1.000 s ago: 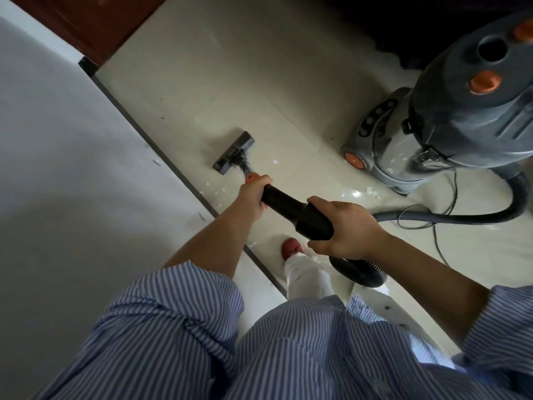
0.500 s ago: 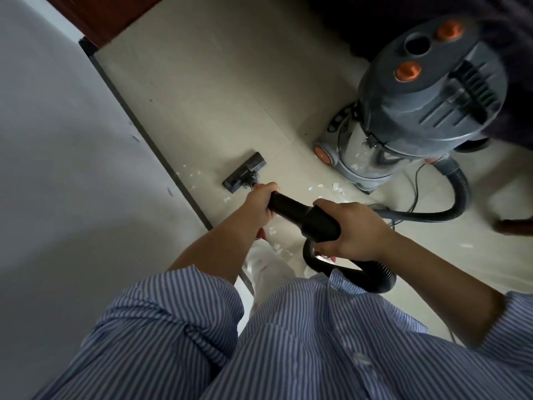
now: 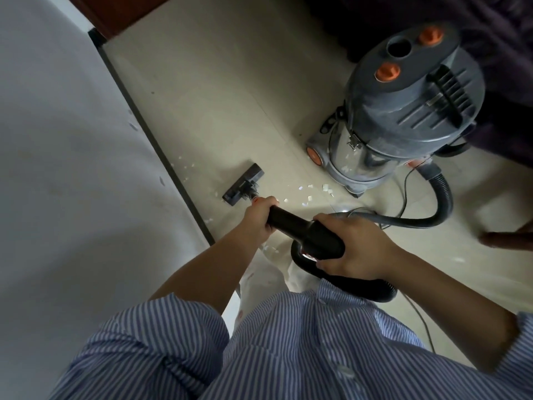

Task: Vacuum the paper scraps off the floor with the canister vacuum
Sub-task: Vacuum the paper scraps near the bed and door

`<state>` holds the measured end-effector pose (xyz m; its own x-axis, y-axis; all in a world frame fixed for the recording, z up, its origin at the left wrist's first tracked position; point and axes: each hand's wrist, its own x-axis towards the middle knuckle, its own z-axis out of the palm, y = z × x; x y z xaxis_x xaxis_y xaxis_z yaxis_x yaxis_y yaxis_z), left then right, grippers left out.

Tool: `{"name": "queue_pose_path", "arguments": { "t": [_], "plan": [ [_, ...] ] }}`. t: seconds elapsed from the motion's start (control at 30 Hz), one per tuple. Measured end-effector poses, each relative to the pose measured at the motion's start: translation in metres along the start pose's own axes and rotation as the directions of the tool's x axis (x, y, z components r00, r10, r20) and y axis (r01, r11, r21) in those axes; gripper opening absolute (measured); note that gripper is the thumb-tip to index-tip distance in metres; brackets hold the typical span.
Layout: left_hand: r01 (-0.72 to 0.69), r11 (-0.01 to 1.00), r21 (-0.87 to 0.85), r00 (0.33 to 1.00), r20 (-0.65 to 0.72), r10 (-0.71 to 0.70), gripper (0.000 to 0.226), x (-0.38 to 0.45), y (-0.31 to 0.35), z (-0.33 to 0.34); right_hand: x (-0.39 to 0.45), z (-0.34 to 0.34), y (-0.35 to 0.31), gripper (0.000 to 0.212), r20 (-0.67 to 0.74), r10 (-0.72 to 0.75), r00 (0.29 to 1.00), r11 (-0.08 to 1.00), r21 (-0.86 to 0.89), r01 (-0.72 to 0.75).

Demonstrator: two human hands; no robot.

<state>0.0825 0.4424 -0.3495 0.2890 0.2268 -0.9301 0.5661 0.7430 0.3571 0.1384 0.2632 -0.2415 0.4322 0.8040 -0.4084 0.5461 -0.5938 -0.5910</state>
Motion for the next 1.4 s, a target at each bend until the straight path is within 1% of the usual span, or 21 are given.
{"name": "queue_pose_path", "arguments": {
  "t": [0.07,0.17,0.23,0.3,0.4,0.47,0.6,0.7,0.83,0.93,1.03,1.13,1.17,1.27,1.4],
  "plan": [
    [-0.025,1.0,-0.018,0.999,-0.025,0.024,0.015,-0.006,0.005,0.0,0.0,-0.004,-0.002,0.058,-0.023,-0.035,0.999,0.999,-0.013,0.035],
    [-0.047,0.999,-0.026,0.998,-0.053,0.046,0.008,-0.013,0.017,-0.001,0.006,-0.008,-0.006,0.058,-0.053,-0.074,0.996,0.996,-0.046,0.072],
    [-0.074,0.997,-0.022,0.995,-0.068,0.072,0.014,-0.015,0.026,-0.005,0.013,-0.009,-0.01,0.058,-0.06,-0.089,0.994,0.995,-0.046,0.086],
    [-0.106,0.994,-0.025,0.99,-0.097,0.103,0.017,-0.015,0.036,-0.012,0.022,-0.008,-0.016,0.064,-0.052,-0.102,0.993,0.994,-0.043,0.1],
    [-0.124,0.992,0.004,0.983,-0.136,0.124,0.006,-0.011,0.054,-0.031,0.043,0.0,-0.032,0.073,-0.046,-0.09,0.995,0.996,0.019,0.091],
    [-0.127,0.992,0.024,0.981,-0.147,0.129,0.007,-0.007,0.069,-0.045,0.057,0.007,-0.042,0.074,-0.057,-0.09,0.994,0.994,0.052,0.093],
    [-0.132,0.989,0.066,0.978,-0.157,0.141,0.01,0.009,0.103,-0.081,0.094,0.023,-0.073,0.067,-0.066,-0.027,0.997,0.991,0.128,0.036],
    [-0.133,0.985,0.11,0.98,-0.136,0.148,0.019,0.021,0.134,-0.111,0.128,0.034,-0.101,0.062,-0.075,0.011,0.997,0.989,0.146,0.0],
    [-0.108,0.979,0.171,0.984,-0.125,0.13,0.019,0.036,0.179,-0.148,0.175,0.043,-0.139,0.065,-0.1,0.029,0.995,0.989,0.149,-0.014],
    [-0.108,0.979,0.174,0.982,-0.135,0.132,0.013,0.048,0.213,-0.169,0.211,0.042,-0.165,0.063,-0.11,0.017,0.994,0.991,0.137,-0.002],
    [-0.137,0.982,0.131,0.978,-0.138,0.155,0.015,0.062,0.239,-0.189,0.247,0.039,-0.184,0.059,-0.089,-0.001,0.996,0.995,0.095,0.009],
    [-0.142,0.986,0.088,0.976,-0.155,0.155,0.011,0.074,0.254,-0.208,0.276,0.04,-0.196,0.056,-0.051,-0.021,0.998,0.998,0.061,0.024],
    [-0.142,0.986,0.084,0.976,-0.156,0.154,0.013,0.078,0.256,-0.213,0.281,0.041,-0.198,0.056,-0.04,-0.026,0.999,0.998,0.055,0.028],
    [-0.124,0.988,0.097,0.974,-0.176,0.139,0.029,0.086,0.258,-0.221,0.291,0.049,-0.201,0.064,-0.019,-0.023,1.0,0.999,0.034,0.023],
    [-0.103,0.993,0.059,0.974,-0.196,0.113,0.029,0.088,0.247,-0.22,0.288,0.052,-0.197,0.062,0.021,-0.033,0.999,0.999,0.027,0.032]
  ]
}}
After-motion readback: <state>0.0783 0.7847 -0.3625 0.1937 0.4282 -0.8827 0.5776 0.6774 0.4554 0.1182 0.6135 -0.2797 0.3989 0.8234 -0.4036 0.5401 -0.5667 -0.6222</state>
